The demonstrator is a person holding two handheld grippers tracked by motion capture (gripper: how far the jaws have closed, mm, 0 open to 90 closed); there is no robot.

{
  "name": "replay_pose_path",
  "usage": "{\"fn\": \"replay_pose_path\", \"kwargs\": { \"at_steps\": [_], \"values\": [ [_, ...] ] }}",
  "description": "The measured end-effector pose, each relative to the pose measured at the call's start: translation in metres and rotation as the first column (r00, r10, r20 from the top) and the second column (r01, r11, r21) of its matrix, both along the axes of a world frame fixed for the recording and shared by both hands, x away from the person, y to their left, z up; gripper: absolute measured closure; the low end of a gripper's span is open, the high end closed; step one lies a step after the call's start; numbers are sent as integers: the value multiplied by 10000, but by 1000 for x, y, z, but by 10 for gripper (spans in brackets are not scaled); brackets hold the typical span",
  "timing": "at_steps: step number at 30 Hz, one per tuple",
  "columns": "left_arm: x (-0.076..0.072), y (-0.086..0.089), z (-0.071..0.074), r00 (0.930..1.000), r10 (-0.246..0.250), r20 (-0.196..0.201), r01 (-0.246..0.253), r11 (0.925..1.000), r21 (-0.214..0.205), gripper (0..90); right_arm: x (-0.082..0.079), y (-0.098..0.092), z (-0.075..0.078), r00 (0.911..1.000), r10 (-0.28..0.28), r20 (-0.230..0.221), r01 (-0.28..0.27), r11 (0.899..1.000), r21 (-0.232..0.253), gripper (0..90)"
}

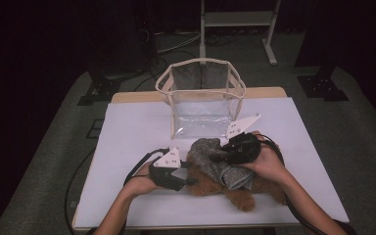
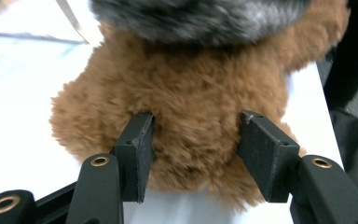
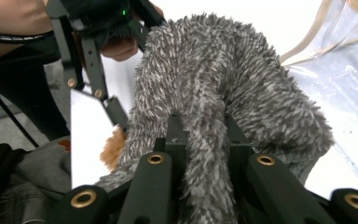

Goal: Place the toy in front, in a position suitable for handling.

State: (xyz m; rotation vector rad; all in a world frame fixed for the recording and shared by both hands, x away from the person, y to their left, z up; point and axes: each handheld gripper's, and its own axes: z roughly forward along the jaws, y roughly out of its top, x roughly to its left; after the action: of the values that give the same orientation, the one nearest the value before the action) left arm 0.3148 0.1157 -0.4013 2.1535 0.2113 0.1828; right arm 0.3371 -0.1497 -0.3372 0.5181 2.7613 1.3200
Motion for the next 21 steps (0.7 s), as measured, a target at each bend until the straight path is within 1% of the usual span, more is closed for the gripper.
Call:
{"fn": "replay_pose_path", "kwargs": {
  "at_steps": [1,2,5,7,8,10,11,12,13,15,16,17,18,19,21],
  "values": [
    [0,-1,1,10000,-34,-3,34,10000,-64,461,0,-2,-1,10000,37,-84,-37,10000,48,767],
    [0,-2,1,10000,-85,-4,85,10000,-30,461,0,-3,0,9999,9,-173,-7,10000,65,767],
    [-2,-6,-3,9998,-218,-36,219,9996,180,458,2,-2,2,9998,1,-196,-1,10000,-34,767],
    [-2,-6,-3,9995,-322,21,321,9989,334,454,5,3,2,9997,103,-206,-107,9998,-183,766],
    [-3,-6,-3,9994,-344,4,343,9990,295,454,7,6,3,9995,99,-302,-106,9997,-225,767],
    [-4,-6,-3,9987,-509,-19,509,9980,370,454,14,12,3,9991,207,-370,-218,9994,-284,767],
    [-5,-6,-3,9982,-597,-5,596,9975,391,454,17,16,2,9986,229,-479,-244,9992,-314,766],
    [-5,-6,-2,9975,-708,34,705,9964,477,454,21,20,1,9983,285,-511,-303,9990,-342,766],
    [-7,-7,-3,9969,-792,-12,792,9960,411,454,26,24,0,9978,315,-581,-338,9986,-402,767],
    [-8,-6,-2,9950,-999,-23,999,9938,482,454,34,32,-5,9957,324,-862,-367,9982,-483,766],
    [-9,-6,-2,9935,-1133,-99,1137,9923,494,454,38,36,-8,9943,272,-1027,-329,9980,-542,766],
    [-9,-6,-2,9929,-1190,-94,1193,9914,531,453,43,41,-12,9921,351,-1205,-425,9974,-591,766],
    [-10,-5,-3,9920,-1256,-161,1263,9905,537,452,44,45,-15,9905,313,-1342,-401,9972,-634,766],
    [-10,-5,-3,9905,-1363,-166,1371,9886,620,448,47,48,-18,9900,350,-1365,-451,9965,-709,766],
    [-10,-4,-3,9900,-1397,-209,1407,9882,599,446,49,51,-20,9888,340,-1456,-458,9958,-787,766]
  ]
}}
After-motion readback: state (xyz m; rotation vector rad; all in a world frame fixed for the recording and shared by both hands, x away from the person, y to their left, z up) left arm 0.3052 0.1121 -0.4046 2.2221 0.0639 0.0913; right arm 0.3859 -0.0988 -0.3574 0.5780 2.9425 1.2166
